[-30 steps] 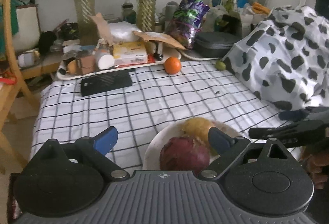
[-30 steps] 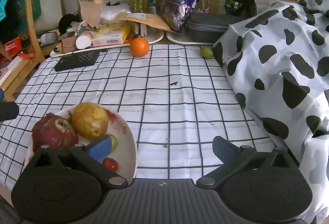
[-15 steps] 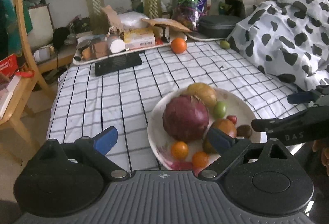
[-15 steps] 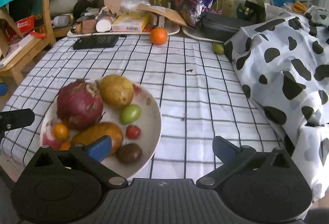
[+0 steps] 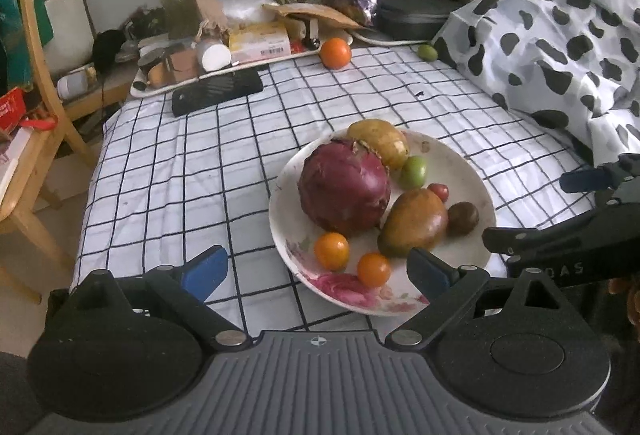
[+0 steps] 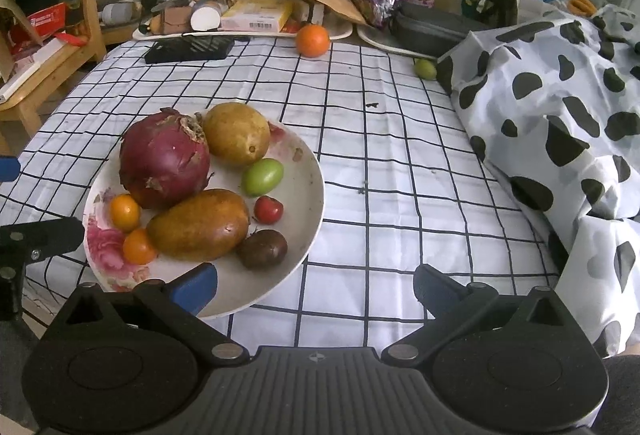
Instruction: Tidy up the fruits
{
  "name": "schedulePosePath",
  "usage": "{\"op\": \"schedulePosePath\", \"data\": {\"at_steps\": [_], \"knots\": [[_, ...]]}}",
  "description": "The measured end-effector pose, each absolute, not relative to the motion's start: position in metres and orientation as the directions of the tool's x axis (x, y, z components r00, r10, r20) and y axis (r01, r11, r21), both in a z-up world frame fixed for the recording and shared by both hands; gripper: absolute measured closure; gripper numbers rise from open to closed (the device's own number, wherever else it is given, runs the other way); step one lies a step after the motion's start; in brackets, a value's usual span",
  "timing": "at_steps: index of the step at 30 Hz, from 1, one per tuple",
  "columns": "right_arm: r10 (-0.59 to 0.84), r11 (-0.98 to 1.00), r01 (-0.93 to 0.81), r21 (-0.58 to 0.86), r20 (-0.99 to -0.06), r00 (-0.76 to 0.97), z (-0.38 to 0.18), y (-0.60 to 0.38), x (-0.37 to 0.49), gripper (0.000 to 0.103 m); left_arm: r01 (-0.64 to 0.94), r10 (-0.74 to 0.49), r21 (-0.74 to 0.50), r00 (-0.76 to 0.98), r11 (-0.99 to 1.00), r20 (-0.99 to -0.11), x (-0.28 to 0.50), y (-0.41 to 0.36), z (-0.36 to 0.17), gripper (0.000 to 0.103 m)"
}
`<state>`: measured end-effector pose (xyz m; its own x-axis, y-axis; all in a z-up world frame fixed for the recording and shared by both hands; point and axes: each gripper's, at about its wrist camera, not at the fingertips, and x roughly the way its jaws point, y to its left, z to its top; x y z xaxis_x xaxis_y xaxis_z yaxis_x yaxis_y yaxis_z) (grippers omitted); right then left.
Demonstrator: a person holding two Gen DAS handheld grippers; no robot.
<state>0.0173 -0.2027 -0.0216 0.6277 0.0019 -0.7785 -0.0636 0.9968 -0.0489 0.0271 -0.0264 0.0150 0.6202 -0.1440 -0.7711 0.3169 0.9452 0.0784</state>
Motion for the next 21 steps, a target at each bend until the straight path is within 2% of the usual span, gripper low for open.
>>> {"op": "schedulePosePath", "data": {"at_steps": [21], "knots": [[0.021,0.996,-0.083,-0.039,-0.789,0.614,-0.0244,-0.2008,0.0224,0.000,0.301,-0.106,0.097,0.591,0.949,-0.800,0.0325,-0.0274,0.0080,0.006]]}}
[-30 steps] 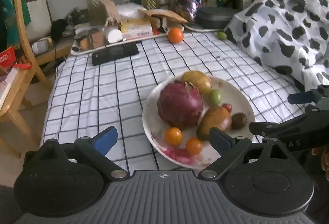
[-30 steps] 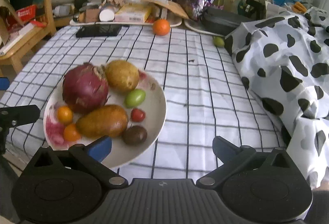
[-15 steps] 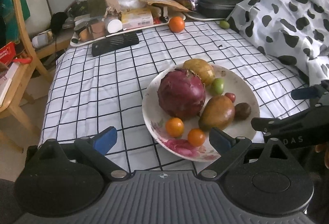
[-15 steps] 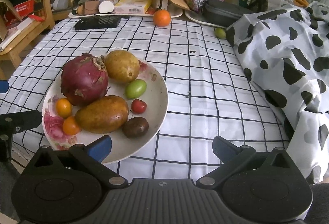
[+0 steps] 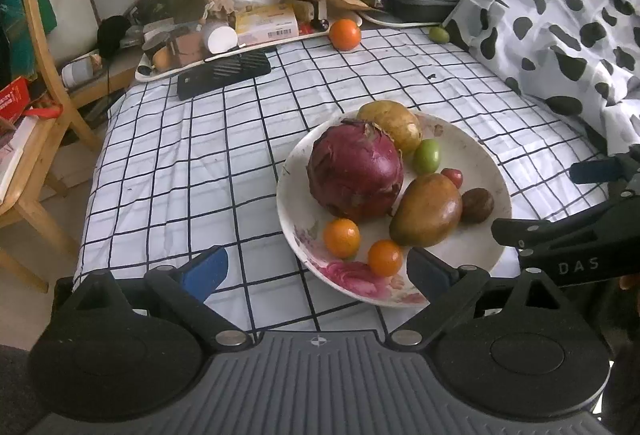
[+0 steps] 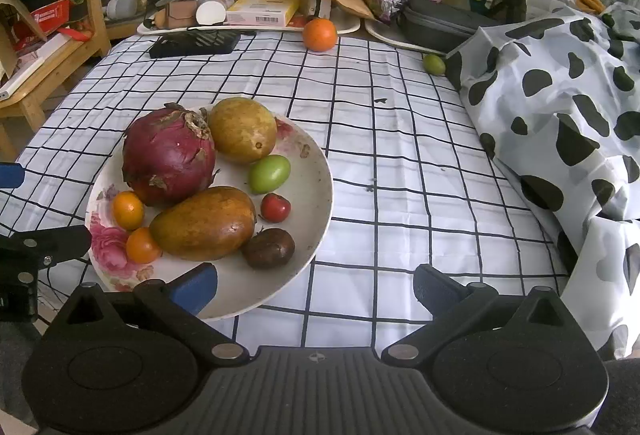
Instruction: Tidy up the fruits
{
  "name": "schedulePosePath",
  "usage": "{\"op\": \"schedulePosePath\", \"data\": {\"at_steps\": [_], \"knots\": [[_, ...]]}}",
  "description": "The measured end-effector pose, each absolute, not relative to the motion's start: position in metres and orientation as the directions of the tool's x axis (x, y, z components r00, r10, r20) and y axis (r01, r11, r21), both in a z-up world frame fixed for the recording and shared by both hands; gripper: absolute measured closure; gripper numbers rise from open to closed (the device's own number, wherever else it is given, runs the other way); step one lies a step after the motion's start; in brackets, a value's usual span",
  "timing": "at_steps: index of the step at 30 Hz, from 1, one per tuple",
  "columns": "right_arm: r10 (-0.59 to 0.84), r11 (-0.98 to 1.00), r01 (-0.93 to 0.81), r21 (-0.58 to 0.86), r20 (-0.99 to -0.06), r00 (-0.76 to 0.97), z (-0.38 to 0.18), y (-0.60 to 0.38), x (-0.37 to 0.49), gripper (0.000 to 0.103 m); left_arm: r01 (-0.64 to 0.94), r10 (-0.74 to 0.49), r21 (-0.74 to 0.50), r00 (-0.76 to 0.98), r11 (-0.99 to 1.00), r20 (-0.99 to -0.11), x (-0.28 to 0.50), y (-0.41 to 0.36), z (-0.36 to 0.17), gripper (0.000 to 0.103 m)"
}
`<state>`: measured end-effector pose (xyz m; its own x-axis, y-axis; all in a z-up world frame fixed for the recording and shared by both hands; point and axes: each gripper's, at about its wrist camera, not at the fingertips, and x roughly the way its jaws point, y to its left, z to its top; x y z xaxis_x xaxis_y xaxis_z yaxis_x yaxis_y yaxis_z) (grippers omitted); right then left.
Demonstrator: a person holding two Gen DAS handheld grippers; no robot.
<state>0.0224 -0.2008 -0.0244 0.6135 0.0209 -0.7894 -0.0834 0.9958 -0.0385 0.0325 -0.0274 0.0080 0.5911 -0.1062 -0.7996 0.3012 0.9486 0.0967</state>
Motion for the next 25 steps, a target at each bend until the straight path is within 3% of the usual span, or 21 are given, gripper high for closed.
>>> {"op": "schedulePosePath", "data": {"at_steps": [25], "knots": [[0.021,0.995,-0.087,-0.042,-0.789,0.614,-0.0248,-0.1998,0.0226,0.000,0.283,-0.099,0.098,0.608,0.954,-0.788,0.0309,-0.0251,0.0100,0.006]]}}
